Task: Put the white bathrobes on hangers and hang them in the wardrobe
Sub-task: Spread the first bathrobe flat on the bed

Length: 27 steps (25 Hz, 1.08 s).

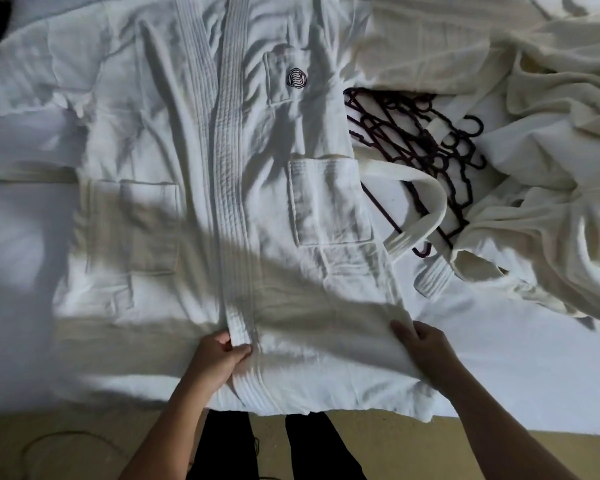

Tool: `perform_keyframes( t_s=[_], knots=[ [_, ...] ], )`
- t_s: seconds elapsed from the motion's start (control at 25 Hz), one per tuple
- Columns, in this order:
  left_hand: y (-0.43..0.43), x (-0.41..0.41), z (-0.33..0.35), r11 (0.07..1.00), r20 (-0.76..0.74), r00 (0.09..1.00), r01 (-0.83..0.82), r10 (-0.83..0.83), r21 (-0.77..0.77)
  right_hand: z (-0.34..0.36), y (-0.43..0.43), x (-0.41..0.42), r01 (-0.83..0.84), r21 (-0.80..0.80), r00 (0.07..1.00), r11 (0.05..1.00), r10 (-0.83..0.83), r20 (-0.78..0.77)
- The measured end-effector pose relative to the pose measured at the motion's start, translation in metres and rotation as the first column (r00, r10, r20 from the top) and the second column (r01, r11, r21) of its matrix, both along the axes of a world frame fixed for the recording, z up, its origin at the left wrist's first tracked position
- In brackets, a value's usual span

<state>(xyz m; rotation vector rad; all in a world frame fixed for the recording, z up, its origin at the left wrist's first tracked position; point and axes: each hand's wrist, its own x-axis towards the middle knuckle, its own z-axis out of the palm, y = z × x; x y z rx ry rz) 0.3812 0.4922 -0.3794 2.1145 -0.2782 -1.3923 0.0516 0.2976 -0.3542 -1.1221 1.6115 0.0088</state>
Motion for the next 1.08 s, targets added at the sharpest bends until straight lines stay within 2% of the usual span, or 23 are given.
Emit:
perform_keyframes(
  t_s=[0.12, 0.2, 0.32, 0.4, 0.44, 0.52, 0.6, 0.68, 0.76, 0.88, 0.96, 1.08],
  knots=[
    [0.015, 0.002, -0.005, 0.995, -0.112, 0.993, -0.054, 0.045, -0.080, 0.010, 0.001, -0.015, -0.084, 0.171, 0.995, 0.982, 0.073, 0.073],
    [0.018, 0.000, -0.008, 0.994, -0.128, 0.991, -0.063, 0.051, -0.093, 0.011, 0.005, -0.026, -0.145, 0.276, 0.985, 0.950, 0.113, 0.130],
    [0.018, -0.003, -0.014, 0.993, -0.099, 0.993, -0.079, 0.070, -0.085, -0.002, 0.014, -0.024, -0.113, 0.215, 0.993, 0.970, 0.106, 0.045],
    [0.019, -0.004, -0.006, 0.995, -0.162, 0.983, -0.090, 0.081, -0.046, -0.010, 0.023, -0.024, -0.089, 0.148, 0.995, 0.985, 0.093, -0.025],
    [0.024, -0.005, -0.005, 0.998, -0.199, 0.978, -0.059, 0.058, 0.000, -0.010, 0.027, -0.028, -0.095, 0.160, 0.995, 0.982, 0.099, -0.015],
    [0.034, -0.016, 0.000, 0.989, -0.254, 0.963, 0.116, -0.090, 0.089, -0.005, 0.037, -0.048, -0.147, 0.281, 0.988, 0.948, 0.126, 0.092],
    [0.042, -0.038, 0.001, 0.966, -0.195, 0.968, 0.194, -0.159, 0.173, -0.005, 0.048, -0.069, -0.216, 0.335, 0.976, 0.917, 0.201, 0.080],
    [0.046, -0.056, -0.003, 0.956, -0.058, 0.981, 0.191, -0.183, 0.221, -0.018, 0.059, -0.077, -0.218, 0.268, 0.971, 0.939, 0.236, -0.039],
    [0.045, -0.062, -0.007, 0.954, -0.045, 0.981, 0.196, -0.191, 0.228, -0.028, 0.066, -0.075, -0.164, 0.276, 0.975, 0.947, 0.197, -0.099],
    [0.049, -0.060, -0.010, 0.952, -0.170, 0.969, 0.213, -0.177, 0.220, -0.030, 0.065, -0.067, -0.159, 0.337, 0.971, 0.928, 0.208, -0.116],
    [0.055, -0.059, -0.010, 0.923, -0.121, 0.954, 0.296, -0.274, 0.244, -0.027, 0.066, -0.065, -0.188, 0.305, 0.961, 0.934, 0.239, -0.139],
    [0.063, -0.057, -0.012, 0.940, -0.145, 0.962, 0.258, -0.229, 0.224, -0.019, 0.072, -0.070, -0.189, 0.297, 0.955, 0.936, 0.245, -0.167]
  ],
)
